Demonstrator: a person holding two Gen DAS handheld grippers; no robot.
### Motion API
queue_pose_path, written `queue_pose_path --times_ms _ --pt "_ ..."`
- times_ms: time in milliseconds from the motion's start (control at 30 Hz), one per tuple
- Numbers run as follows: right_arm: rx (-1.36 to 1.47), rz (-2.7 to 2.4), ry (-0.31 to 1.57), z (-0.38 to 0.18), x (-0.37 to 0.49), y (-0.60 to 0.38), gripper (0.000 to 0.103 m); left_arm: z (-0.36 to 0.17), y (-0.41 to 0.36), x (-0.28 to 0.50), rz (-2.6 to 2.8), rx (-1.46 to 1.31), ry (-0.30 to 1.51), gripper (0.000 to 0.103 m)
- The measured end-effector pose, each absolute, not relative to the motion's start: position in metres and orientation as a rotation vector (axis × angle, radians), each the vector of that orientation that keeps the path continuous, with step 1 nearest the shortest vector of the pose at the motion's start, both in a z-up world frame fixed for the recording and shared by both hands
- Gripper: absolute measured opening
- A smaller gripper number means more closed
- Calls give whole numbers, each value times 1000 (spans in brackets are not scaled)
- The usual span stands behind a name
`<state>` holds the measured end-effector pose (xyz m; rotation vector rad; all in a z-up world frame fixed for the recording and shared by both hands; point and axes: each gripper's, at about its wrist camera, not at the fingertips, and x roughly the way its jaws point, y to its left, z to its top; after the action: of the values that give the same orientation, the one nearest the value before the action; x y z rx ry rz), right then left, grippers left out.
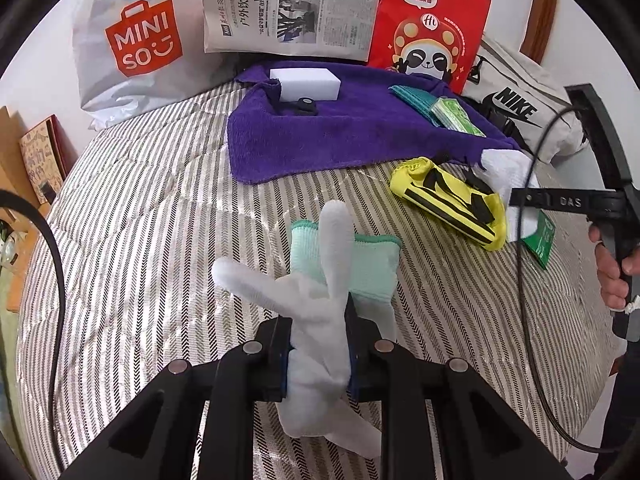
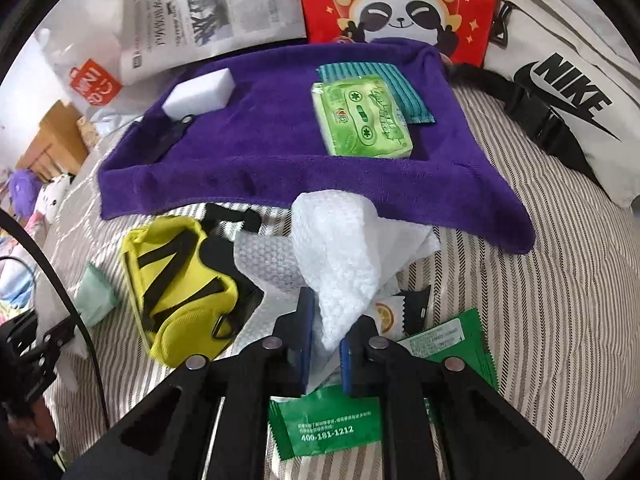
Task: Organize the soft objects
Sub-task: 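Grasp the white tissue with the right gripper while the left holds the glove, then carry the glove with the left gripper while the right carries the tissue over the towel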
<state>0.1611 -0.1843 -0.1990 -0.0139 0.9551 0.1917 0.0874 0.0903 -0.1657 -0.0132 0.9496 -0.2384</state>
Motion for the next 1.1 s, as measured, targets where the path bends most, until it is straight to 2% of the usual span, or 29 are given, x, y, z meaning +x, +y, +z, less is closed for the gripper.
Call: queue_pose_path --times_ms 433,1100 --pt "0 198 818 -145 120 -218 6 -148 94 86 -269 -32 907 18" --pt "13 250 753 -110 131 -216 6 -91 91 111 -335 -37 815 18"
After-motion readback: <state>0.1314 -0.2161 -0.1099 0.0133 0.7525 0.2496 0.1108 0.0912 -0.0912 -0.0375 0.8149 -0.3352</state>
